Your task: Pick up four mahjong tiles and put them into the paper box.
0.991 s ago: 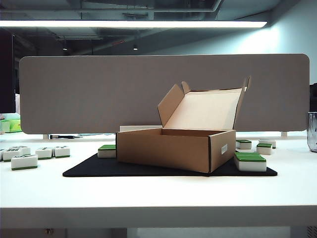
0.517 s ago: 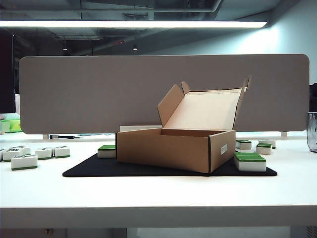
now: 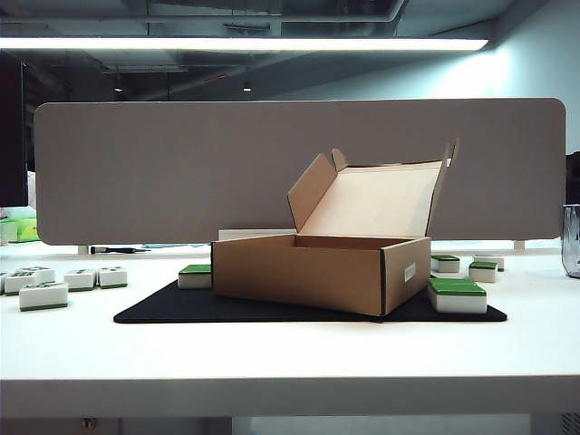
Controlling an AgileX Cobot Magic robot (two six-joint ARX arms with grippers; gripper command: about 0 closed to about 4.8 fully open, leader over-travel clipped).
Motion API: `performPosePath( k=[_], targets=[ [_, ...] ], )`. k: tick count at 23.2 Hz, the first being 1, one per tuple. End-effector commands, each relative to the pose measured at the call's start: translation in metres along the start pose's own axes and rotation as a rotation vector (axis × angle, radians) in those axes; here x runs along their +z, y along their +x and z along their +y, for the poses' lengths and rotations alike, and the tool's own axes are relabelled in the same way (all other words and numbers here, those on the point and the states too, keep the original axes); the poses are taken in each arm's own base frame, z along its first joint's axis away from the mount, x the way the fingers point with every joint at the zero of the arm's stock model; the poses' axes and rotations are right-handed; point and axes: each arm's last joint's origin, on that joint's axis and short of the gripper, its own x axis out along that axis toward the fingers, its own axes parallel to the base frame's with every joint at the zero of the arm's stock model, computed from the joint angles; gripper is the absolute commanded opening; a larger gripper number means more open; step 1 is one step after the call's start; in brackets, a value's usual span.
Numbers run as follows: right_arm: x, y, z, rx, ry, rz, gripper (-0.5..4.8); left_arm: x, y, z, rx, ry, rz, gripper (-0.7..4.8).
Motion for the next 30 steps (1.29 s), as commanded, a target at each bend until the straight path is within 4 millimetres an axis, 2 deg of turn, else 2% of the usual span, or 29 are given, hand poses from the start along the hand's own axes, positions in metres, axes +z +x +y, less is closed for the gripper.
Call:
performPosePath(
  k=[1,6,10,12,17,19,23,27,30],
  targets=[
    [0.000,-0.003,0.001,0.018,-0.008,-0.023,-0.01,0.018,-0.002,-0.004,-0.051,-0.002,-0.016,-0.05],
    [0.000,-0.003,0.003,0.089,-0.009,-0.022,-0.01,0.044,0.003,-0.008,-0.109,0.006,0.013,-0.05],
    [-0.001,-0.002,0.003,0.094,-0.009,-0.020,-0.01,0.078,0.020,-0.011,-0.189,0.067,0.068,-0.05],
    [-0.001,-0.002,0.003,0.094,-0.009,-0.020,-0.01,0.107,0.040,-0.013,-0.259,0.103,0.101,-0.05],
    [-0.001,-0.002,0.003,0.094,-0.009,-0.019,-0.01,0.142,0.080,-0.011,-0.297,0.094,0.155,-0.05],
    [-0.001,-0.002,0.003,0.094,-0.009,-0.019,-0.01,0.158,0.109,-0.007,-0.296,0.093,0.209,-0.05],
    [-0.001,-0.002,0.003,0.094,-0.008,-0.019,-0.01,0.167,0.155,-0.004,-0.315,0.127,0.357,-0.05],
    [-0.001,-0.002,0.003,0.093,-0.008,-0.019,-0.01,0.164,0.184,-0.009,-0.348,0.150,0.417,-0.05],
    [-0.001,-0.002,0.003,0.093,-0.006,-0.013,-0.01,0.161,0.203,-0.020,-0.365,0.180,0.440,-0.05]
  ],
)
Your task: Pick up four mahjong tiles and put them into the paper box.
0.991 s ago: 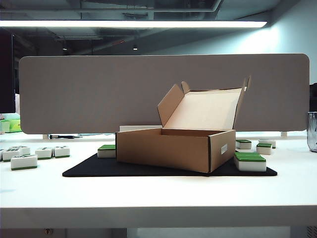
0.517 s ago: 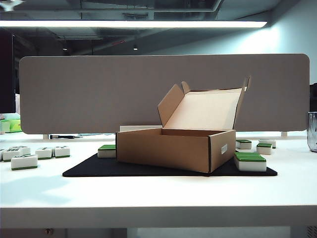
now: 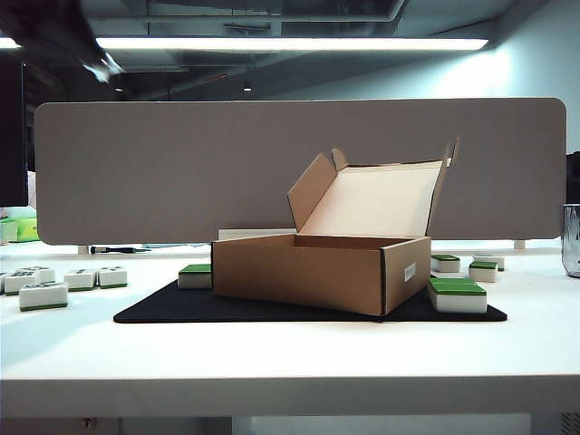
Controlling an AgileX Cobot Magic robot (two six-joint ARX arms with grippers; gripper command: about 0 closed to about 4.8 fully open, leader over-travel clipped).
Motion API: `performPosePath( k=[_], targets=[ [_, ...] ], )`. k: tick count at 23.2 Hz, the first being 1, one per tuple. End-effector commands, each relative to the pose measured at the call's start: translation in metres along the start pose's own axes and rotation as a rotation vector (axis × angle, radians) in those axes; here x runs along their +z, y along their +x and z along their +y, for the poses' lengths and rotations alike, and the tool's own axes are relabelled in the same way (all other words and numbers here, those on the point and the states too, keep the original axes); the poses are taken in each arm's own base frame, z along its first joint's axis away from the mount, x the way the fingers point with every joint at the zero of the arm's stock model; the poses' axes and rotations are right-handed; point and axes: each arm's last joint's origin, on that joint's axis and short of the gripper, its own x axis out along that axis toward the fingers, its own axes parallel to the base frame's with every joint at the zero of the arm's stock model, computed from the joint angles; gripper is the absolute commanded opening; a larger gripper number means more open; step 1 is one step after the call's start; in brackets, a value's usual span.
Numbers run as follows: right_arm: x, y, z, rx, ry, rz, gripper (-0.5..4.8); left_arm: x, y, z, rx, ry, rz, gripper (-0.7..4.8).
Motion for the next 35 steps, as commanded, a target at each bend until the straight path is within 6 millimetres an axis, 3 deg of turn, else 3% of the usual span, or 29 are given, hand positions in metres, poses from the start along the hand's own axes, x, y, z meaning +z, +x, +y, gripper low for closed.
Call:
performPosePath(
  k=[1,4,8,12,13,15,20,25,33,35],
  targets=[
    [-0.001,-0.002,0.001,0.003,-0.008,-0.016,-0.01,0.010,0.019,-0.007,-0.005,0.056,0.015,-0.05],
    [-0.001,-0.002,0.001,0.002,-0.007,-0.016,-0.01,0.018,0.038,-0.018,-0.024,0.103,0.034,-0.05],
    [-0.001,-0.002,0.001,0.001,-0.007,-0.014,-0.01,0.037,0.081,-0.068,-0.129,0.276,0.044,-0.05],
    [-0.001,-0.002,0.001,0.002,-0.007,-0.013,-0.01,0.040,0.107,-0.107,-0.213,0.389,0.054,-0.05],
    [-0.002,-0.002,0.001,0.002,-0.007,-0.013,-0.01,0.039,0.114,-0.116,-0.237,0.418,0.056,-0.05],
    [-0.002,-0.002,0.001,0.002,-0.007,-0.013,-0.01,0.029,0.140,-0.153,-0.317,0.565,0.072,-0.05],
    [-0.002,-0.002,0.001,0.002,-0.007,-0.012,-0.01,-0.002,0.179,-0.204,-0.437,0.819,0.083,-0.05],
    [-0.002,-0.002,0.001,0.002,-0.004,-0.005,-0.01,-0.026,0.196,-0.232,-0.518,0.971,0.096,-0.06],
    [-0.004,-0.002,0.001,0.002,0.003,0.011,-0.01,-0.036,0.203,-0.255,-0.568,0.981,0.105,-0.03],
    [-0.004,-0.002,0.001,0.002,0.003,0.011,-0.01,-0.036,0.203,-0.255,-0.571,0.982,0.105,0.56]
  ],
)
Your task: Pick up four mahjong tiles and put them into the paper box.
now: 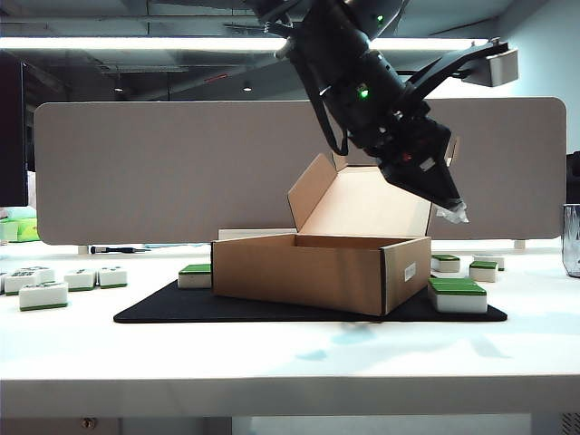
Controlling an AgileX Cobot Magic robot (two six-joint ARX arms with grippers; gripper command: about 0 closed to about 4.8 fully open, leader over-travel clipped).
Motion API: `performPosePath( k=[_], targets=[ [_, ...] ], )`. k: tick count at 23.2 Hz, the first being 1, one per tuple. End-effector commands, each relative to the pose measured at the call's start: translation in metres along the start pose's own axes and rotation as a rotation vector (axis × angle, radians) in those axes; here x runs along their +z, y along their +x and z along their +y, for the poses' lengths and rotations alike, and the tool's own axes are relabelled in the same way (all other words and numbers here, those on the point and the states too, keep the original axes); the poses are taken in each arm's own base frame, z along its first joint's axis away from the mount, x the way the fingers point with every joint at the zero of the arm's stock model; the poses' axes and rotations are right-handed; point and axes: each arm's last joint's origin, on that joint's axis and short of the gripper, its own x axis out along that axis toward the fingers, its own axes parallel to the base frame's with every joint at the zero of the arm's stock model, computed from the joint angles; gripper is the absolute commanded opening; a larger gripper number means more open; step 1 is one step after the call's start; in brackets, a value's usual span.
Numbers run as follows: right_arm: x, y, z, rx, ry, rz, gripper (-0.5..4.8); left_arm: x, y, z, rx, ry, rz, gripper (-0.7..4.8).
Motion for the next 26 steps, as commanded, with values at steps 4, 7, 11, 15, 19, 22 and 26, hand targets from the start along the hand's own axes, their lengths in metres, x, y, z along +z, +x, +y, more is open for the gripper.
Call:
performPosePath(
  k=[4,7,11,15,19,22,26],
  targets=[
    [-0.001,-0.003,0.001,0.002,-0.011,-0.022,-0.01,0.004,0.003,0.002,0.028,0.008,-0.033,3.76],
    [-0.001,-0.003,0.001,0.002,-0.011,-0.022,-0.01,0.001,0.012,0.002,0.038,0.019,-0.044,4.00],
    [-0.001,-0.003,0.001,0.002,-0.011,-0.022,-0.01,-0.007,0.028,0.000,0.030,0.016,-0.036,4.00],
    [-0.001,-0.003,0.001,0.002,-0.010,-0.022,-0.01,-0.017,0.043,-0.002,0.014,0.005,-0.016,4.00],
    [-0.001,-0.003,0.001,0.002,-0.011,-0.022,-0.01,-0.025,0.056,-0.005,-0.003,-0.024,0.004,4.00],
    [-0.001,-0.003,0.001,0.002,-0.011,-0.022,-0.01,-0.029,0.061,-0.004,0.011,-0.043,-0.004,3.99],
    [-0.001,-0.003,0.001,0.002,-0.010,-0.022,-0.01,-0.034,0.062,0.003,0.038,-0.131,-0.013,3.99]
  ],
)
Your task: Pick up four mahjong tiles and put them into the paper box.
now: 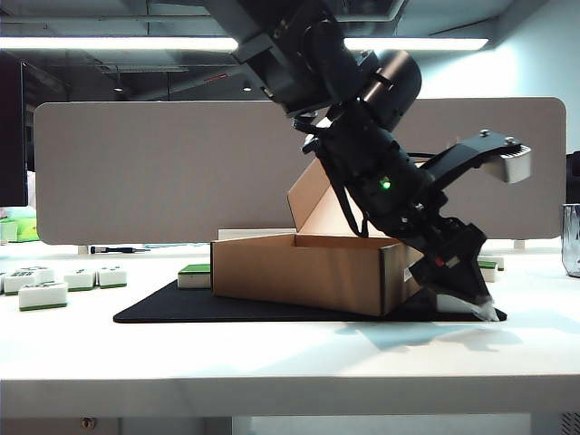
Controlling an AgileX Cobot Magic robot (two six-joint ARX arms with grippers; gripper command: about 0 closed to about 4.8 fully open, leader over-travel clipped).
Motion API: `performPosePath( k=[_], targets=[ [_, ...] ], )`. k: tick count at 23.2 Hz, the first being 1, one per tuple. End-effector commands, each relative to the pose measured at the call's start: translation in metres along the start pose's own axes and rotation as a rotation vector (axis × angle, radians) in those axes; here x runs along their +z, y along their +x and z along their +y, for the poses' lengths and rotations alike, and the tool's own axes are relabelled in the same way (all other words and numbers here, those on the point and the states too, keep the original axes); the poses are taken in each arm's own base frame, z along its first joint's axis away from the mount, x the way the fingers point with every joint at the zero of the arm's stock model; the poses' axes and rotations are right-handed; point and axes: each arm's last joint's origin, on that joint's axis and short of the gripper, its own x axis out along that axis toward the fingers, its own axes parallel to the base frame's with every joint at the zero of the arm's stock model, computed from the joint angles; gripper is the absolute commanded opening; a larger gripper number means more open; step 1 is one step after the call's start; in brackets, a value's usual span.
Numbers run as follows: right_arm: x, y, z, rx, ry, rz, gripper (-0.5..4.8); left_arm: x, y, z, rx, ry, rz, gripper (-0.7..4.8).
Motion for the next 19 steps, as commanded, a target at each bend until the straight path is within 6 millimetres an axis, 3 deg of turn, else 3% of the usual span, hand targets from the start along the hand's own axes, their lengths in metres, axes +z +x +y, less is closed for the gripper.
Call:
performPosePath(
  k=[1,4,6,19],
  targets=[
    [-0.001,-0.003,0.001,0.002,-0.011,-0.022,-0.01,-0.001,-0.004,0.011,0.040,-0.096,-0.025,3.98],
    [-0.001,-0.003,0.001,0.001,-0.011,-0.023,-0.01,-0.004,-0.005,0.015,0.050,-0.383,-0.019,3.94],
    [-0.001,-0.003,0.001,0.001,-0.011,-0.023,-0.01,-0.002,-0.005,0.013,0.045,-0.478,-0.023,3.94],
    [-0.001,-0.003,0.001,-0.010,-0.011,-0.023,-0.01,0.023,-0.004,-0.013,0.221,-0.800,0.154,3.94]
  ],
)
